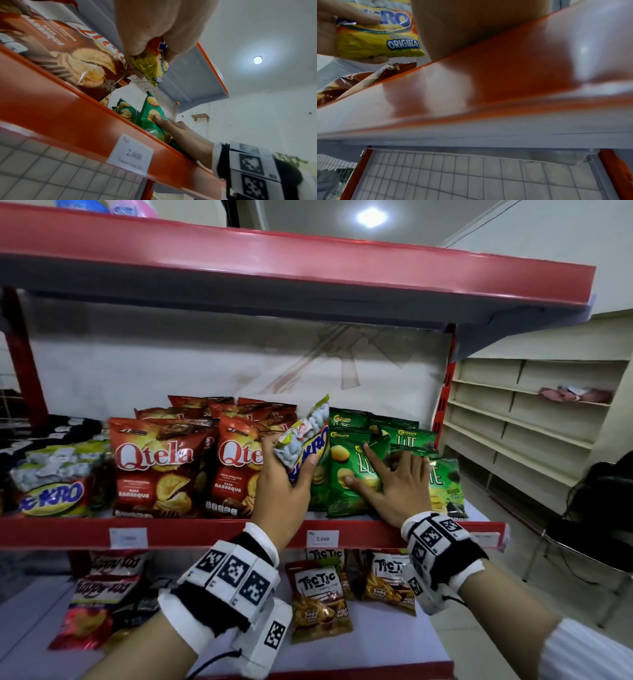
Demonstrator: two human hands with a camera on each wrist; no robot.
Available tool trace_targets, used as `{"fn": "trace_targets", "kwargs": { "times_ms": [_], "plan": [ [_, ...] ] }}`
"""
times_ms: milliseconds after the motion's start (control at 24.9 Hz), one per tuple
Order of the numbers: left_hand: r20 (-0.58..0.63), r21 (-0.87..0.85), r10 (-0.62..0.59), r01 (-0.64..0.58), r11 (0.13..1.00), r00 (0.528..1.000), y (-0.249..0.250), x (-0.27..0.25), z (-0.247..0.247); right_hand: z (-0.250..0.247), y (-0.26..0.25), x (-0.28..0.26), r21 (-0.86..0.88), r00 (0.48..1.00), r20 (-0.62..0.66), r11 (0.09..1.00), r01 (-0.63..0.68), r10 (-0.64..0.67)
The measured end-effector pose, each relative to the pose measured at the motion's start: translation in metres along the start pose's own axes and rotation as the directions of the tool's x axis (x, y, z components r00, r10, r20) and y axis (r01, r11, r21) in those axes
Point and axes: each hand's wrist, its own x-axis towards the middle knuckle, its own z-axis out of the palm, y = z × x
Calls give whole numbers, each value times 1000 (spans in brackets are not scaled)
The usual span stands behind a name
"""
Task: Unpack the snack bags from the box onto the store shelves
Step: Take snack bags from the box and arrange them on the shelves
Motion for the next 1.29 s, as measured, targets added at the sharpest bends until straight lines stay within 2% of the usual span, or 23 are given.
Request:
{"fn": "trace_targets", "kwargs": {
  "times_ms": [201, 322, 442, 483, 563, 644, 684, 764, 845, 925, 965, 1046, 1086, 1166, 1287],
  "plan": [
    [36, -36, -100, 101, 994, 994, 0, -9, -13, -11, 3, -1, 146, 1000, -7, 989, 8, -7],
    [48, -61, -145, 148, 987, 988, 1, -16, -20, -14, 1, -12, 167, 999, 5, 986, 31, -32],
    [69, -101, -165, 172, 980, 984, 4, -20, -32, -21, -4, -19, 299, 998, -66, 954, 1, 20],
    [80, -120, -172, 180, 976, 982, 5, -20, -36, -26, -6, -20, 391, 990, -127, 920, -1, 54],
    [101, -153, -173, 187, 970, 980, 6, -18, -54, -37, -24, -20, 538, 954, -287, 839, 85, 88],
    [125, -183, -178, 198, 963, 976, 6, -11, -78, -51, -56, -19, 576, 904, -427, 781, 242, 35],
    [137, -189, -183, 207, 960, 974, 5, -7, -92, -58, -78, -18, 601, 892, -453, 736, 310, -5],
    [149, -186, -176, 202, 961, 973, 4, 2, -126, -72, -131, -18, 724, 920, -382, 588, 360, -93],
    [158, -183, -163, 191, 964, 974, 0, 7, -160, -80, -183, -23, 856, 951, -226, 422, 298, -213],
    [181, -158, -156, 185, 970, 971, -6, 12, -203, -79, -236, -27, 912, 932, -142, 321, 254, -334],
    [195, -142, -154, 183, 973, 969, -11, 15, -225, -75, -260, -29, 907, 911, -138, 319, 274, -389],
    [192, -107, -168, 191, 976, 967, -23, 19, -266, -66, -305, -30, 857, 869, -145, 380, 349, -472],
    [175, -76, -191, 207, 975, 966, -30, 21, -286, -59, -326, -29, 837, 865, -143, 408, 365, -480],
    [139, -6, -249, 252, 968, 958, -41, 25, -316, -44, -357, -28, 821, 889, -132, 455, 346, -438],
    [51, 41, -230, 228, 973, 972, -56, 32, -361, -13, -405, -28, 838, 944, -60, 497, 224, -325]
  ]
}}
